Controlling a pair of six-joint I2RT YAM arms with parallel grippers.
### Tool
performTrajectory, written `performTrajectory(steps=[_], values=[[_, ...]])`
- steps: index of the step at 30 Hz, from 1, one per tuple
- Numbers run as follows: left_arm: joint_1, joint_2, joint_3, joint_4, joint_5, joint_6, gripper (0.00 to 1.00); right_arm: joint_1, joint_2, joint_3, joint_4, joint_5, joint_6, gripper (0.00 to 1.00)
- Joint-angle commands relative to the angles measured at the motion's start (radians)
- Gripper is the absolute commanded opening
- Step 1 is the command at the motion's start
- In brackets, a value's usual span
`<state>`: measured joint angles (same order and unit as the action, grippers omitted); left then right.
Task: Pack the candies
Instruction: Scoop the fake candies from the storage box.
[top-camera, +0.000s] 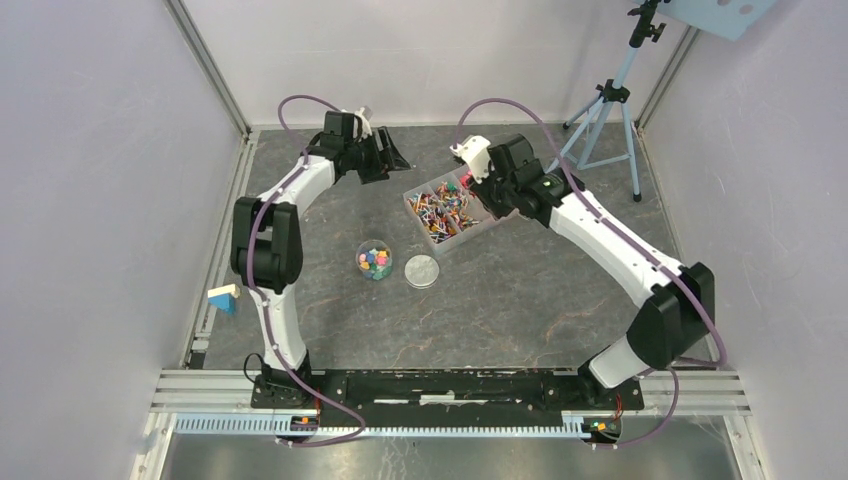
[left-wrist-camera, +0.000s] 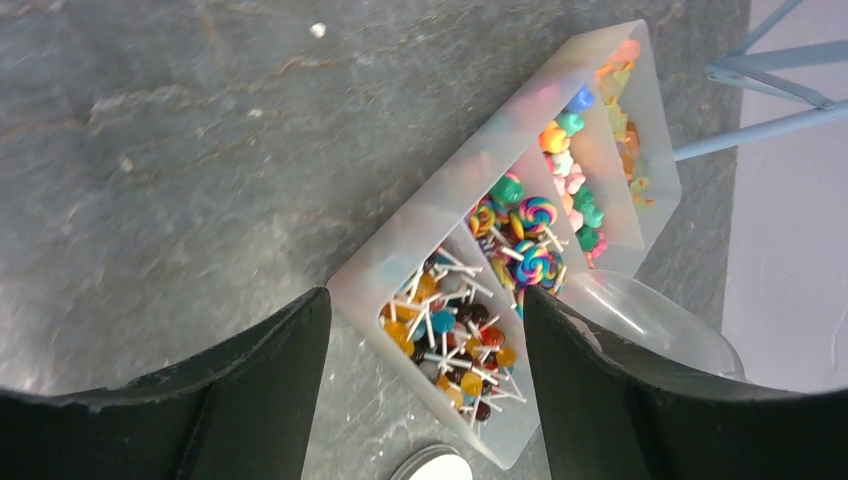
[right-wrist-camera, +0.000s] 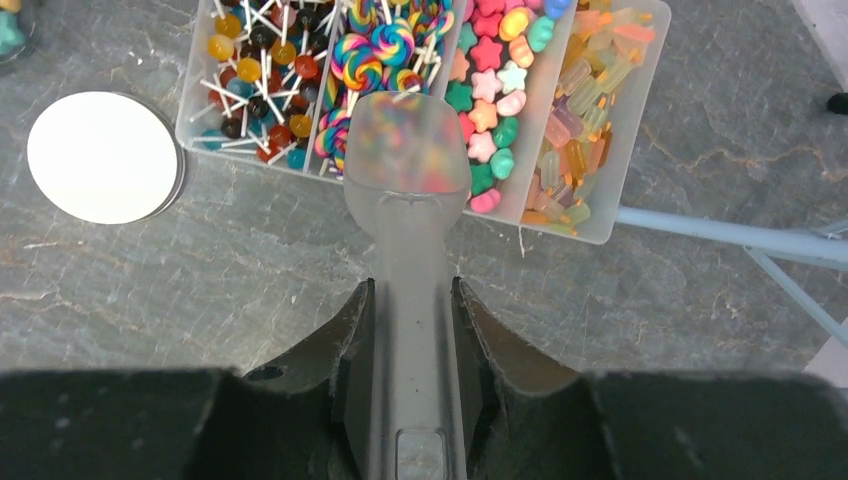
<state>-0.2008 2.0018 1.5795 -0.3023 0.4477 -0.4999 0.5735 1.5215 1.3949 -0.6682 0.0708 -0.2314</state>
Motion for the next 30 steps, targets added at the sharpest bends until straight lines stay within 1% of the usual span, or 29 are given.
performTrajectory(steps=[1,5,8,13,16,21,24,28,30], values=[[-0.006,0.081,0.108,0.117,0.12,0.062,0.76,0.021,0.054,0.089,0.03,0.054,-0.011,0.0],[-0.012,0.177,0.172,0.155,0.182,0.023,0.72,0.028,0.101,0.112,0.049,0.064,-0.015,0.0],[-0.026,0.233,0.203,0.157,0.213,0.013,0.71,0.032,0.159,0.156,0.022,0.078,-0.017,0.0],[-0.037,0.294,0.222,0.18,0.264,-0.019,0.69,0.059,0.213,0.197,0.021,0.124,-0.026,0.0],[-0.041,0.304,0.218,0.213,0.287,-0.048,0.67,0.067,0.243,0.214,0.017,0.133,-0.028,0.0],[-0.045,0.307,0.216,0.222,0.309,-0.046,0.67,0.066,0.276,0.222,0.032,0.144,-0.032,0.0],[-0.044,0.31,0.21,0.233,0.324,-0.06,0.66,0.073,0.305,0.261,0.025,0.16,-0.036,0.0],[-0.045,0.303,0.198,0.238,0.329,-0.056,0.66,0.084,0.35,0.379,-0.063,0.199,-0.04,0.0],[-0.045,0.294,0.189,0.237,0.325,-0.047,0.66,0.09,0.341,0.4,-0.103,0.213,-0.041,0.0]])
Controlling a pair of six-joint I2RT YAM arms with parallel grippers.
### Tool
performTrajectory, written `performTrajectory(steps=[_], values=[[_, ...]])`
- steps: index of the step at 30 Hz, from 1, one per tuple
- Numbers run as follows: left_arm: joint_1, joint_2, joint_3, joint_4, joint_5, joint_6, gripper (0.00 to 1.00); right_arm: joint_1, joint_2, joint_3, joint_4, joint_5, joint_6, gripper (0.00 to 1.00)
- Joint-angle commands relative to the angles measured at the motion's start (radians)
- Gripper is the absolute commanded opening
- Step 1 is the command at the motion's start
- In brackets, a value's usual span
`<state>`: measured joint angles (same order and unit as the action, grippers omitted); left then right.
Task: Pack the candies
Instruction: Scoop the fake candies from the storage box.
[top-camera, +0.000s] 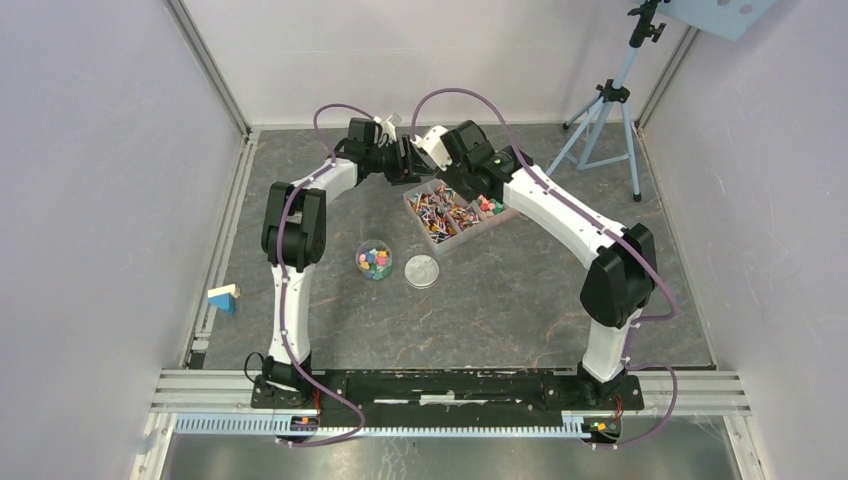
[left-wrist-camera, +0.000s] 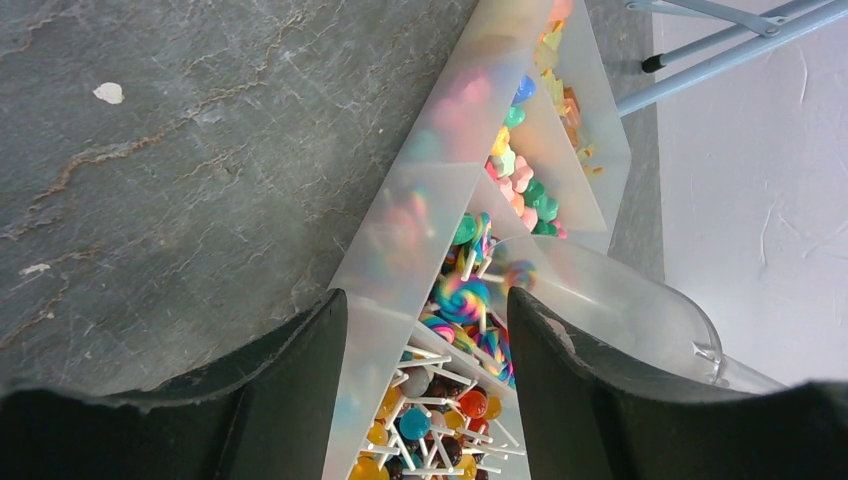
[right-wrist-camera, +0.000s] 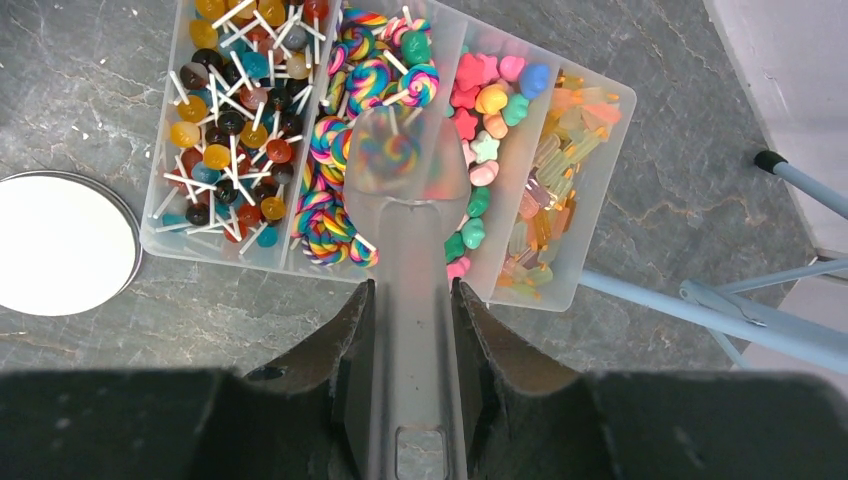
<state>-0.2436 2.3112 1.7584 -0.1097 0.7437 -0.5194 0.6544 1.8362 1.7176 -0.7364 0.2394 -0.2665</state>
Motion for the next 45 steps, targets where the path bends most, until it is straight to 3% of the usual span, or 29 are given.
performTrajectory(steps=[1,15,27,32,36,45], values=[[-0.001,-0.018,0.007,0.045,0.03,-0.023,0.66,0.009,0.01,0.074,-0.046,0.043,-0.003,0.0],[-0.002,-0.01,0.018,0.041,0.034,-0.016,0.66,0.018,-0.151,-0.031,-0.074,-0.049,0.024,0.0],[-0.002,-0.01,0.024,0.032,0.04,-0.01,0.65,0.04,-0.106,-0.074,-0.131,0.007,0.026,0.0],[-0.002,-0.008,0.02,0.031,0.048,-0.013,0.64,0.041,-0.1,-0.131,-0.052,0.019,0.022,0.0],[-0.002,-0.009,0.014,0.03,0.05,-0.014,0.64,0.042,-0.107,-0.121,-0.027,0.027,0.027,0.0],[-0.002,-0.01,0.019,0.029,0.051,-0.01,0.64,0.042,-0.127,-0.001,-0.162,0.004,0.005,0.0]])
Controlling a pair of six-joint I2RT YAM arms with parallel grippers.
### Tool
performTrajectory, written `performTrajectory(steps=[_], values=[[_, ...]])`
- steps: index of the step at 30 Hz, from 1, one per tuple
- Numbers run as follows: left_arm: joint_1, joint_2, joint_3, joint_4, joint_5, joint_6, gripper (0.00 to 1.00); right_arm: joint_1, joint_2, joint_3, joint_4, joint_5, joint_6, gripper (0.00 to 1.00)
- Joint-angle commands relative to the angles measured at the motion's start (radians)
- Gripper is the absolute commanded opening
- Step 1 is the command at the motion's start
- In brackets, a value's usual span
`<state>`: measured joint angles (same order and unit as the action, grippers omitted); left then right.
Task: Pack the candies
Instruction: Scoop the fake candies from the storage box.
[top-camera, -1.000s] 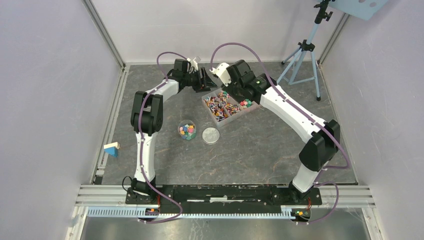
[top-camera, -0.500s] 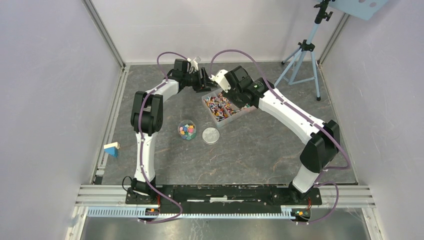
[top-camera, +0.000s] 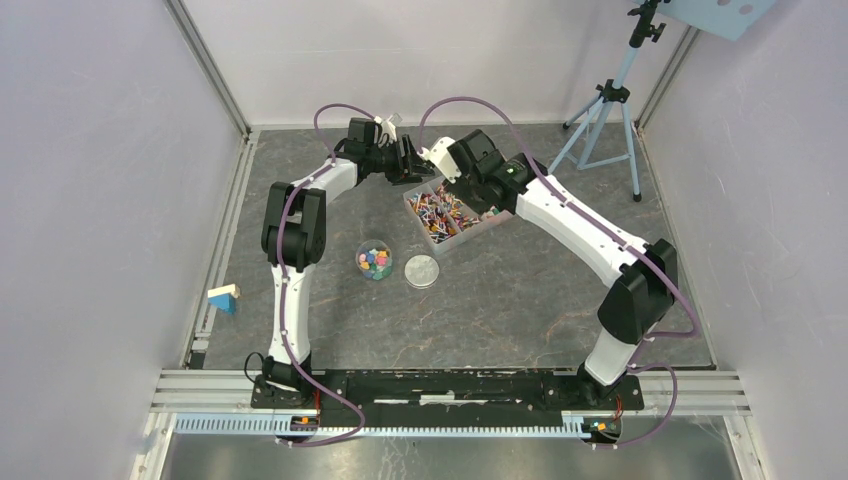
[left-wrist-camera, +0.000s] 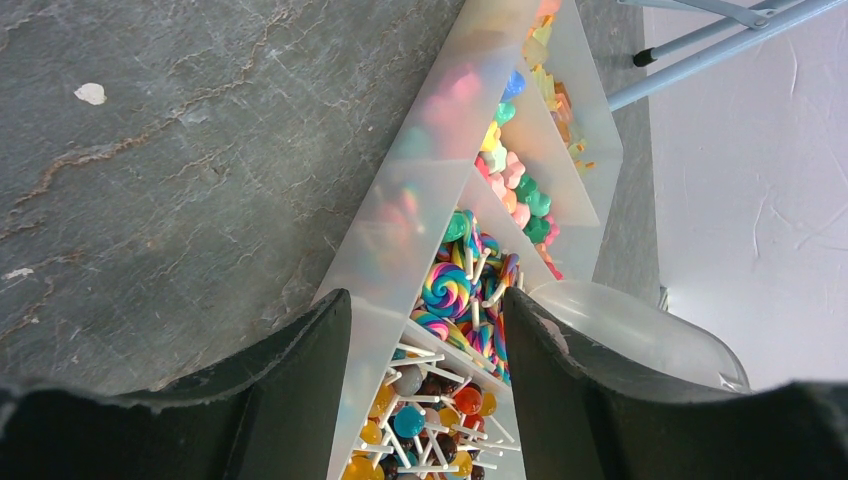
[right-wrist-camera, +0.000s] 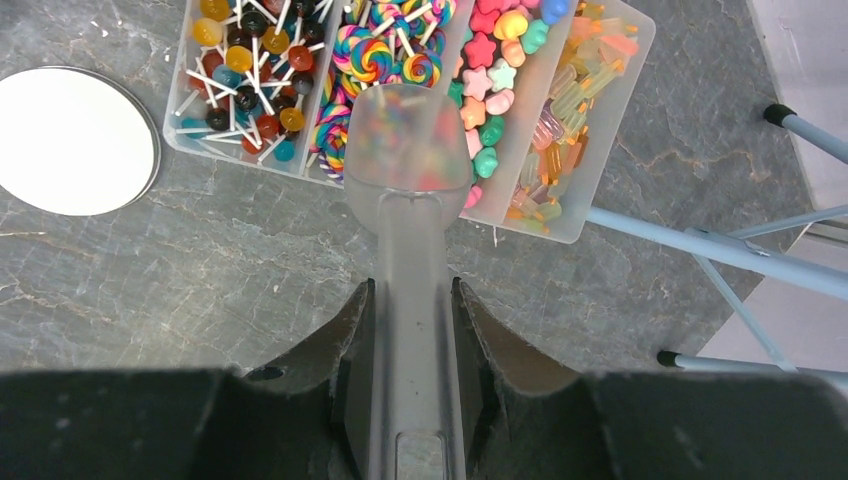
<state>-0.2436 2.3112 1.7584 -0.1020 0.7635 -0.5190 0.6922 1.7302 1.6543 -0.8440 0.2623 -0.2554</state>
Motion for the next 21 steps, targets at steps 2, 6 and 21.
performTrajectory(steps=[2,6,21], values=[[-0.002,-0.009,0.019,0.021,0.034,-0.01,0.64,0.004,-0.025,0.068,-0.08,-0.013,-0.005,0.0],[-0.002,-0.01,0.024,0.022,0.036,-0.011,0.64,0.003,-0.024,0.072,-0.127,0.0,-0.005,0.0],[-0.006,-0.002,0.004,0.04,0.049,-0.038,0.62,0.003,0.092,0.079,-0.042,-0.002,-0.048,0.0]])
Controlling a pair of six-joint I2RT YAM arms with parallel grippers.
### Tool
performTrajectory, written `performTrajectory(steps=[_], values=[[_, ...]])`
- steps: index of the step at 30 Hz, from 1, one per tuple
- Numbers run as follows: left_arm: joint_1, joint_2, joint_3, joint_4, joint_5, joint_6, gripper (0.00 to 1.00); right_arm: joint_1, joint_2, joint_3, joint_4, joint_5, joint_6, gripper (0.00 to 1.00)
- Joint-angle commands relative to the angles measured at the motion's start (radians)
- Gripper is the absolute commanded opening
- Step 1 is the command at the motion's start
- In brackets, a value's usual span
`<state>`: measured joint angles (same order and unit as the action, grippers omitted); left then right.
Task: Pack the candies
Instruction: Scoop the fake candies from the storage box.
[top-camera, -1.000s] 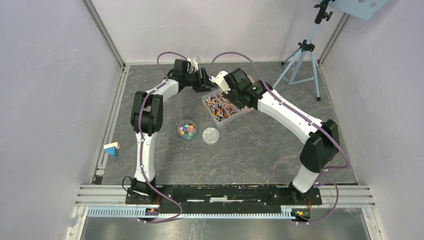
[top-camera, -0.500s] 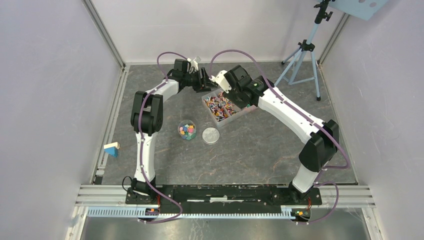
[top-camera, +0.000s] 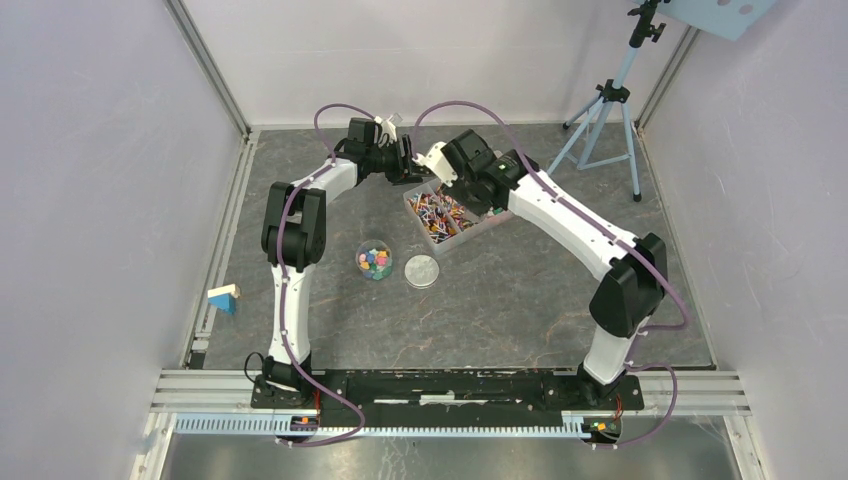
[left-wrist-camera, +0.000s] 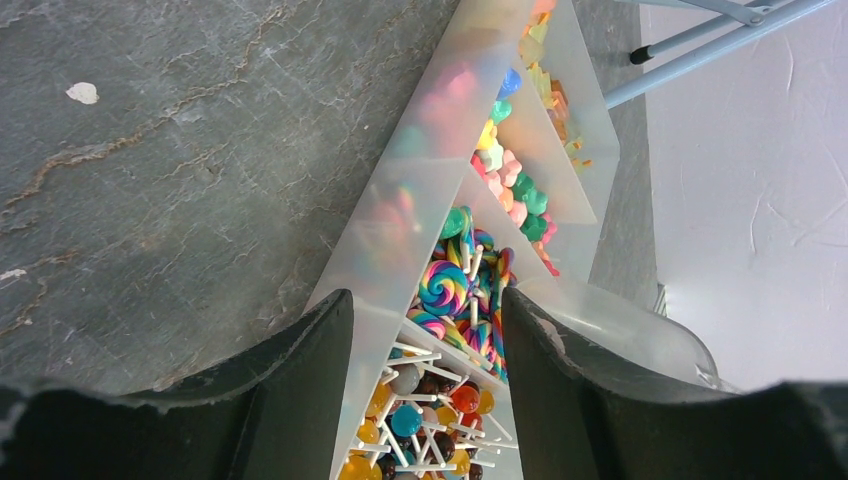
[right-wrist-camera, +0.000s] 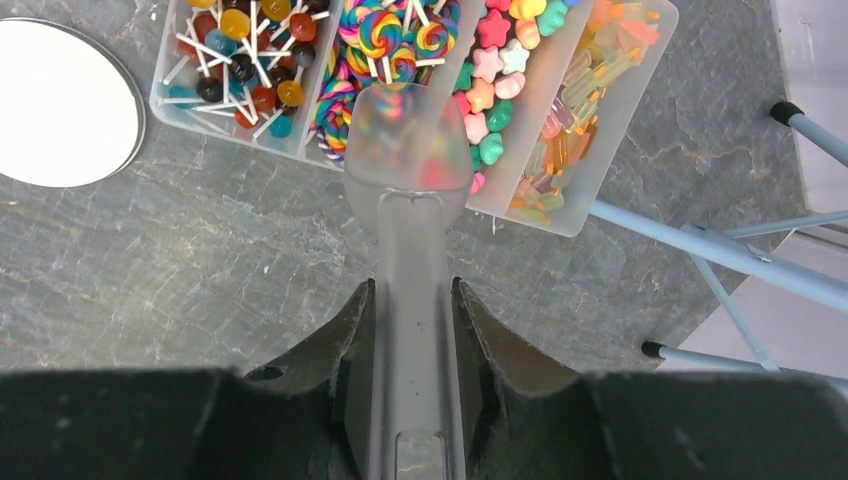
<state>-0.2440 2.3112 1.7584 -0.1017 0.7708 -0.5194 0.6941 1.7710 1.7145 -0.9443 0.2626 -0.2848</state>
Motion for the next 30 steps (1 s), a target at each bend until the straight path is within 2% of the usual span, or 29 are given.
performTrajectory(steps=[1,7,19,24,30], values=[[-0.006,-0.004,0.001,0.04,0.042,-0.038,0.62,-0.001,0.047,-0.005,0.082,-0.007,-0.015,0.0],[-0.006,-0.004,-0.008,0.039,0.045,-0.039,0.62,-0.02,-0.002,-0.139,0.246,-0.045,-0.01,0.0],[-0.006,-0.004,-0.011,0.041,0.053,-0.044,0.61,-0.049,-0.194,-0.578,0.68,-0.026,0.004,0.0],[-0.006,-0.001,-0.012,0.047,0.059,-0.052,0.6,-0.051,-0.219,-0.658,0.784,-0.034,0.003,0.0],[-0.006,-0.003,-0.017,0.061,0.069,-0.065,0.59,-0.061,-0.202,-0.66,0.824,-0.07,0.0,0.0]])
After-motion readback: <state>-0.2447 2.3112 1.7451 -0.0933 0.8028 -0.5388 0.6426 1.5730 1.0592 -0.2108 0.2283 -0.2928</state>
